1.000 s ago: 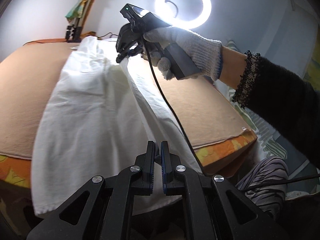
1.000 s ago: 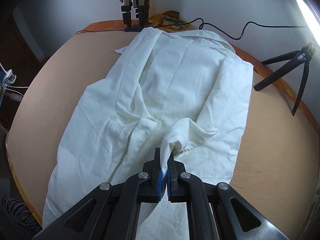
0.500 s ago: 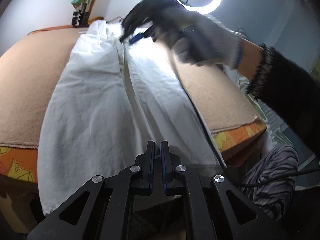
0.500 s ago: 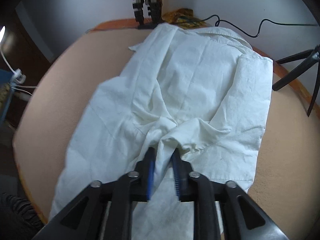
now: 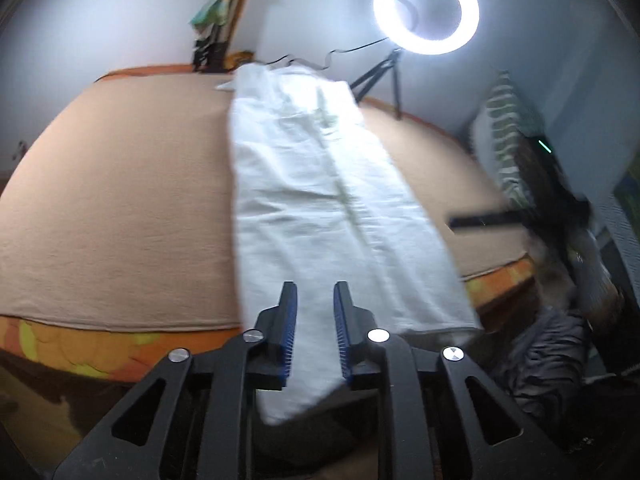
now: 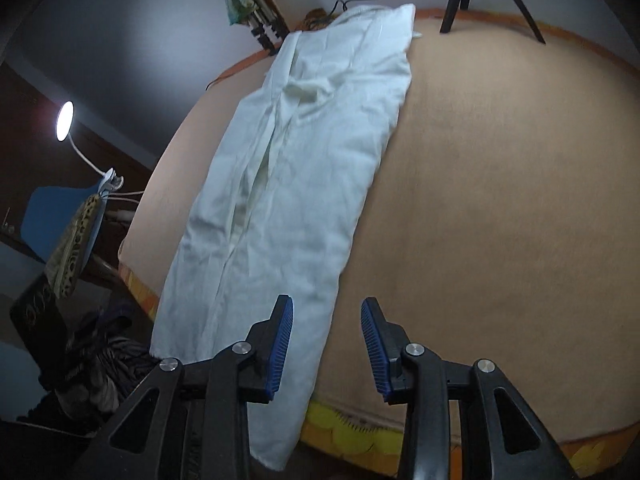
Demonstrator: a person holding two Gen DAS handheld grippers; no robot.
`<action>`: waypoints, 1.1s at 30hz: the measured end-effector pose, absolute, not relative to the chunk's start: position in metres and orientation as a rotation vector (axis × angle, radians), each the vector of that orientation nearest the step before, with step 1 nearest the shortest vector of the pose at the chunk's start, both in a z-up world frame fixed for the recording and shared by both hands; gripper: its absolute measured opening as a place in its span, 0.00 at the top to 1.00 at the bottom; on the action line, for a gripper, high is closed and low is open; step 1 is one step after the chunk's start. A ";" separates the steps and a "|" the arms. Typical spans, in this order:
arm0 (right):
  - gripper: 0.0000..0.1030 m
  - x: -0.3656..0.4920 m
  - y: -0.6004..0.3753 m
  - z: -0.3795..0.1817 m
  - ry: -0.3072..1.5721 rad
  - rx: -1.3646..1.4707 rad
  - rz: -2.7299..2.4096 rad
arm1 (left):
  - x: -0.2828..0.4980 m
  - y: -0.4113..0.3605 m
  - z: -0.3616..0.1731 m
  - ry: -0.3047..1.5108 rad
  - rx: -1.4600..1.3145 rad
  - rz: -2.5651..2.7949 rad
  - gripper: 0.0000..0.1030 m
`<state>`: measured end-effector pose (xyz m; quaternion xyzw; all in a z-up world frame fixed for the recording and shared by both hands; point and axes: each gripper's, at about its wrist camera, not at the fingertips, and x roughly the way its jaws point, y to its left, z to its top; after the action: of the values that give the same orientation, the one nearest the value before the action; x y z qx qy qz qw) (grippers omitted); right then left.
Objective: Fold small clothes
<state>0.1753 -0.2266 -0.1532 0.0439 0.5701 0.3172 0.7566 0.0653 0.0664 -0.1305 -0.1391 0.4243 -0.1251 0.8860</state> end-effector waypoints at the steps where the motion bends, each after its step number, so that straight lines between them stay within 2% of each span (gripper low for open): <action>1: 0.63 0.167 -0.223 -0.159 1.257 0.096 0.712 | 0.070 0.071 -0.135 0.907 -0.298 -0.252 0.83; 4: 0.64 0.147 -0.207 -0.171 1.271 0.018 0.742 | 0.079 0.076 -0.151 0.972 -0.307 -0.250 0.83; 7: 0.80 0.135 -0.195 -0.170 1.225 -0.085 0.710 | 0.079 0.067 -0.160 1.003 -0.237 -0.251 0.83; 10: 0.81 0.126 -0.192 -0.168 1.209 -0.148 0.689 | 0.076 0.066 -0.164 1.006 -0.206 -0.247 0.83; 11: 0.79 0.124 -0.193 -0.167 1.207 -0.152 0.690 | 0.076 0.068 -0.164 1.009 -0.203 -0.244 0.81; 12: 0.76 0.122 -0.195 -0.166 1.200 -0.149 0.690 | 0.076 0.071 -0.164 1.014 -0.205 -0.238 0.69; 14: 0.57 0.118 -0.203 -0.162 1.190 -0.104 0.695 | 0.075 0.078 -0.164 1.031 -0.227 -0.207 0.53; 16: 0.51 0.117 -0.212 -0.163 1.194 -0.046 0.707 | 0.074 0.084 -0.164 1.039 -0.259 -0.214 0.53; 20: 0.53 0.112 -0.213 -0.175 1.236 0.052 0.765 | 0.076 0.087 -0.172 1.088 -0.342 -0.289 0.53; 25: 0.54 0.107 -0.216 -0.180 1.241 0.177 0.833 | 0.078 0.086 -0.176 1.113 -0.436 -0.359 0.56; 26: 0.55 0.110 -0.214 -0.182 1.243 0.182 0.832 | 0.077 0.088 -0.177 1.118 -0.456 -0.362 0.59; 27: 0.57 0.108 -0.213 -0.182 1.237 0.182 0.829 | 0.076 0.089 -0.177 1.123 -0.469 -0.360 0.69; 29: 0.65 0.107 -0.213 -0.181 1.238 0.186 0.835 | 0.076 0.090 -0.177 1.121 -0.466 -0.359 0.80; 33: 0.82 0.111 -0.215 -0.185 1.254 0.228 0.831 | 0.076 0.095 -0.178 1.120 -0.526 -0.374 0.92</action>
<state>0.1110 -0.2150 -0.1852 0.1033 0.5681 0.3766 0.7244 0.0758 0.0947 -0.1784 -0.2450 0.5219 -0.1740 0.7983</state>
